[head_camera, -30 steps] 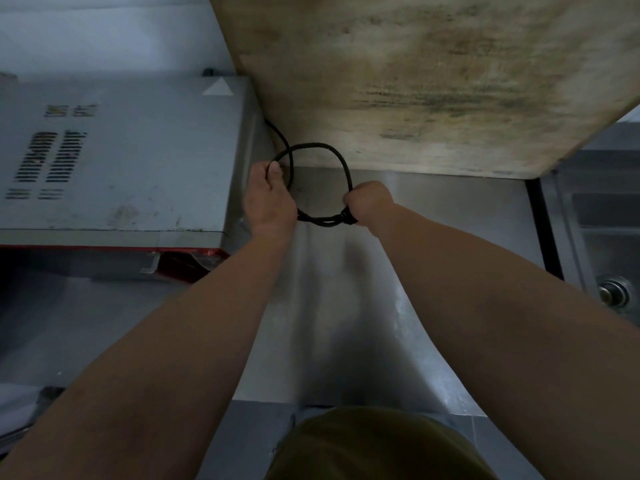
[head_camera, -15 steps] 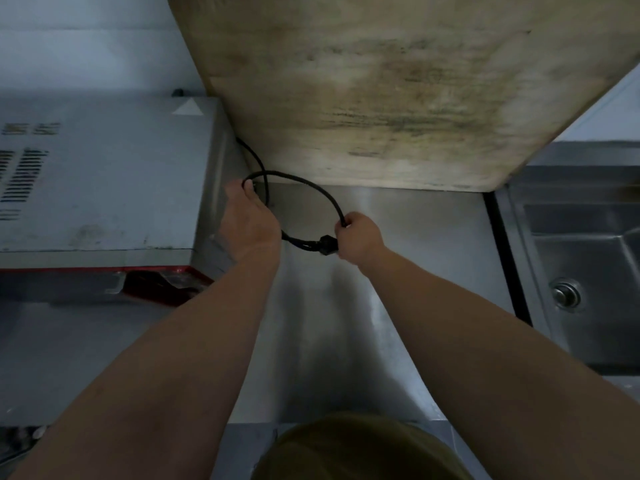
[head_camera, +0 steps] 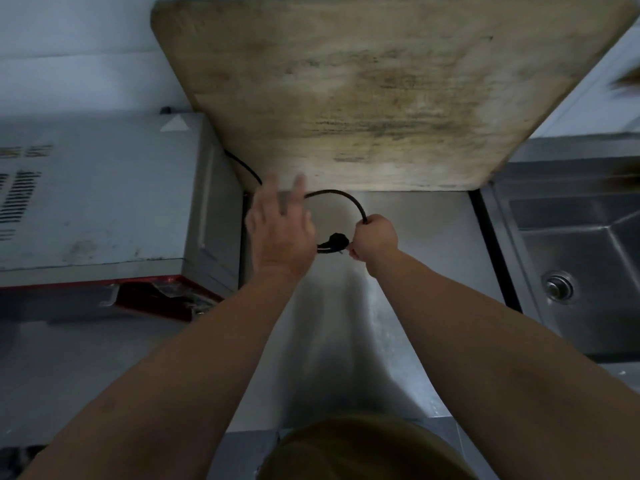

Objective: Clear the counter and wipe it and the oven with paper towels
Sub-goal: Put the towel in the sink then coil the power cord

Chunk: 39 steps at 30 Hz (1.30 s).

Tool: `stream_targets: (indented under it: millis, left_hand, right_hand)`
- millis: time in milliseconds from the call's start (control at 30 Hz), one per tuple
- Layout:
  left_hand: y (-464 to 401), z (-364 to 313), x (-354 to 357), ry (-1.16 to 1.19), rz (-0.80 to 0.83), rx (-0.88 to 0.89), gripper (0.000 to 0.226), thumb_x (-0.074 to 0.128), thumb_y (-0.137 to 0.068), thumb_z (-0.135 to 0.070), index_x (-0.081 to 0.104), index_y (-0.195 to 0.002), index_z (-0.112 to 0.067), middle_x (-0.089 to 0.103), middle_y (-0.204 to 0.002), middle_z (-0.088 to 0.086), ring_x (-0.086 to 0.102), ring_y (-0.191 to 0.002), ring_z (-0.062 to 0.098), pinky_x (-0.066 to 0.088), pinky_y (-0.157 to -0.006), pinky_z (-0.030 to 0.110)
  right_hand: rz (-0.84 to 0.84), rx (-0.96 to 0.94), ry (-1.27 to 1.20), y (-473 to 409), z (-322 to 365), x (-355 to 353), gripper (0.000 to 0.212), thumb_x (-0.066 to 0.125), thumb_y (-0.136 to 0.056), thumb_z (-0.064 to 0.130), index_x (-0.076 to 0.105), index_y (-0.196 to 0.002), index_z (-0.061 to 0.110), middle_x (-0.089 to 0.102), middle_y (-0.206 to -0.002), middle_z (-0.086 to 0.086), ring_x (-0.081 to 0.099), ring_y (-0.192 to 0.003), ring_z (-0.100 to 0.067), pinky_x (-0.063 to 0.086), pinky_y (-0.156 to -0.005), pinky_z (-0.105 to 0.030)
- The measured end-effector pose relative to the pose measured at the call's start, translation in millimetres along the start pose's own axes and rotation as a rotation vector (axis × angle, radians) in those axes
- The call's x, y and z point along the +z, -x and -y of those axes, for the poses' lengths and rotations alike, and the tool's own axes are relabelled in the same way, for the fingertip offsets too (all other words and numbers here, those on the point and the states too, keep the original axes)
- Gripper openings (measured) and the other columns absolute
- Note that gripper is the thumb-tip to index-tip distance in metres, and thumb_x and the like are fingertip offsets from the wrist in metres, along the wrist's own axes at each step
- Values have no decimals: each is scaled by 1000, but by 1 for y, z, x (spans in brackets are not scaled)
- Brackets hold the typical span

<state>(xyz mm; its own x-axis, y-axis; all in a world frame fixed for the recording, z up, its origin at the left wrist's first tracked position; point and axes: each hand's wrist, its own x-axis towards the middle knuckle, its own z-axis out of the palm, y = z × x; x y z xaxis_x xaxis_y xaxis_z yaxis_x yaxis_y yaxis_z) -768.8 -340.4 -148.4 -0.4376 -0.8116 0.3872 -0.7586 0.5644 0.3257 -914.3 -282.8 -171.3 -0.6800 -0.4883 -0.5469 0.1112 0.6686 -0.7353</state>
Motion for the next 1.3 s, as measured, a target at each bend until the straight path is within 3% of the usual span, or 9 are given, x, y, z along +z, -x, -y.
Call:
stream_targets:
  millis: [100, 233, 367, 567, 800, 933, 1033, 1167, 1300]
  left_hand:
    - [4, -10, 3, -40, 141, 246, 48, 56, -84, -23, 58, -131, -15, 45, -147, 19, 41, -134, 38, 38, -101, 53]
    - [6, -10, 8, -82, 426, 209, 47, 54, -89, -27, 54, -135, -17, 38, -152, 12, 27, -143, 31, 29, -109, 48]
    - [4, 7, 14, -12, 688, 190, 45, 54, -86, -13, 58, -131, -16, 58, -127, 6, 47, -123, 28, 41, -97, 38]
    - [-1, -3, 17, 82, 654, 133, 26, 63, -92, -46, 66, -100, -22, 67, -94, 1, 61, -88, 24, 42, -67, 32]
    - [-15, -9, 13, 26, 706, 172, 33, 63, -93, -49, 70, -92, -17, 66, -82, 9, 59, -79, 27, 30, -59, 32]
    - [-30, -6, 8, 198, 524, -108, 43, 61, -93, -52, 70, -78, -13, 63, -71, 6, 60, -71, 24, 35, -59, 32]
    - [-39, -9, 6, -48, 682, -70, 41, 61, -93, -49, 60, -70, -15, 61, -72, 6, 60, -75, 27, 37, -60, 30]
    - [-23, -27, 21, -173, 862, 15, 19, 57, -93, -27, 71, -91, -14, 70, -97, 15, 66, -92, 33, 41, -67, 30]
    - [-25, -29, 25, -81, 873, 45, 36, 52, -93, -14, 66, -126, -19, 65, -127, 15, 60, -117, 33, 47, -89, 32]
  right_hand:
    - [11, -12, -104, 2, 4, -2, 14, 47, -98, 15, 57, -87, 13, 61, -83, -17, 69, -72, -37, 61, -67, -48]
    - [86, -48, -210, 5, 8, -7, 17, 50, -99, 13, 57, -83, 13, 55, -76, -13, 57, -45, -21, 51, -50, -30]
    - [109, -27, -291, 6, 5, -15, 17, 50, -99, 9, 58, -85, 13, 54, -77, -13, 54, -40, -16, 50, -48, -28]
    - [123, -16, -346, 15, 3, -24, 16, 48, -99, 5, 59, -89, 11, 50, -69, -11, 50, -46, -18, 49, -45, -25]
    - [91, -150, -228, 15, -1, -30, 13, 52, -97, 10, 64, -92, 11, 56, -70, -10, 55, -48, -21, 52, -53, -32]
    - [16, -312, 37, 19, -10, -22, 21, 51, -94, 20, 62, -80, 31, 63, -73, 0, 64, -71, -29, 57, -71, -42]
    - [3, -400, 164, 29, -14, -14, 15, 50, -95, 23, 65, -95, 23, 67, -81, -3, 63, -76, -26, 55, -73, -41]
    - [-34, -605, 313, 36, -1, -8, 17, 48, -96, 16, 63, -104, 13, 69, -91, -8, 62, -84, -28, 50, -72, -38]
    - [-67, -642, 363, 31, 5, -17, 19, 47, -97, 14, 63, -107, 12, 69, -95, -9, 62, -86, -27, 47, -70, -33]
